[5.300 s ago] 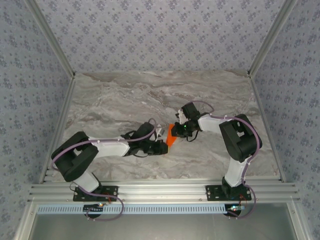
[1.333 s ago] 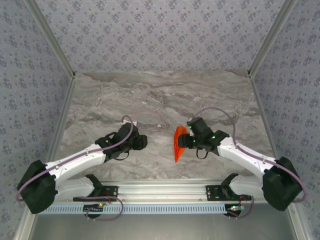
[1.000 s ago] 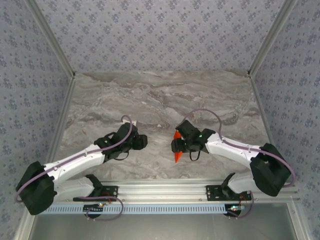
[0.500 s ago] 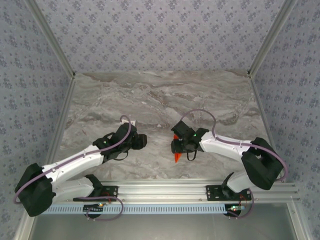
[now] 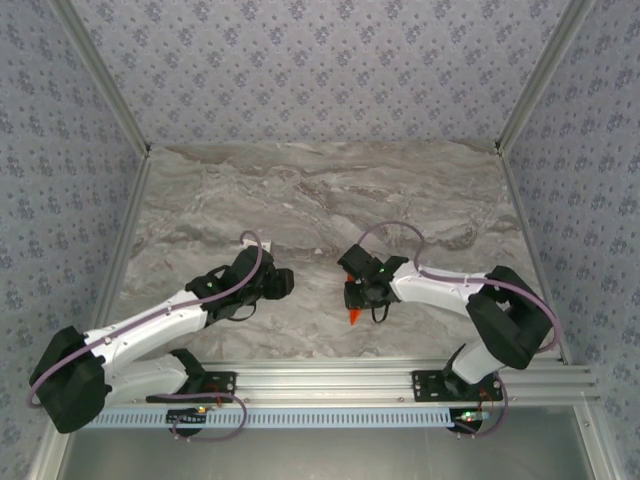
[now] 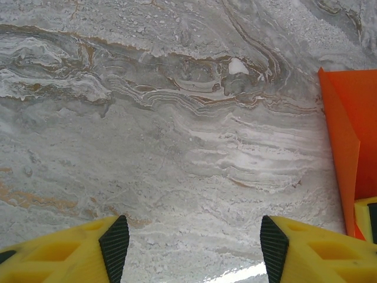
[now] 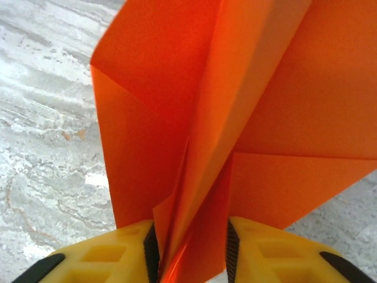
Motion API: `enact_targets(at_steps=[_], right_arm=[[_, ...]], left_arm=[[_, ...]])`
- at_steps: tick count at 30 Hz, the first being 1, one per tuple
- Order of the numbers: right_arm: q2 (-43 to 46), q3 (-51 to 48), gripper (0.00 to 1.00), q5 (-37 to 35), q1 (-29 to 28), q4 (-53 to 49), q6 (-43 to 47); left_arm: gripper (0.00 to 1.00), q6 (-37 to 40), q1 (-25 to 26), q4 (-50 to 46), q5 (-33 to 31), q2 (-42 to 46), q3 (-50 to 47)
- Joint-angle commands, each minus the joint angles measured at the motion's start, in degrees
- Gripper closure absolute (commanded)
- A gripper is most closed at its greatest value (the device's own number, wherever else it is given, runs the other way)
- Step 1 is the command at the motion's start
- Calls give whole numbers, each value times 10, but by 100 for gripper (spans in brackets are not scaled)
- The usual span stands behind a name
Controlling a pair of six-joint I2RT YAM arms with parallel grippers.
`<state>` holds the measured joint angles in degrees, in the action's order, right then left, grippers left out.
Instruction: Fold a paper plane with a square sheet of paper (fold left side to right side)
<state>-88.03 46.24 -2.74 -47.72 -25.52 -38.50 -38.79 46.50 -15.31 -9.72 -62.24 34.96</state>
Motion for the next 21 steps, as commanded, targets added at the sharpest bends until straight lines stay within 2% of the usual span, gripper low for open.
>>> enact_targets(at_steps=[1, 7, 9, 14, 18, 21], right_arm=[[-14, 22, 70, -29, -3, -15, -4], [-7, 40, 90, -22, 20, -29, 17], [-5, 59, 90, -21, 37, -43, 36], [-36, 126, 90, 2, 112, -68, 100], [-94, 198, 90, 23, 165, -81, 134], [-149, 271, 90, 23, 187, -103, 153]], left_arm=[[37, 4, -2, -11, -8, 12, -7], [37, 6, -2, -16, -8, 25, -10], [35, 9, -2, -18, -5, 34, -11], [22, 19, -2, -2, 25, 66, -22], [9, 30, -2, 18, 54, 96, -37], [3, 41, -2, 23, 71, 114, -43]])
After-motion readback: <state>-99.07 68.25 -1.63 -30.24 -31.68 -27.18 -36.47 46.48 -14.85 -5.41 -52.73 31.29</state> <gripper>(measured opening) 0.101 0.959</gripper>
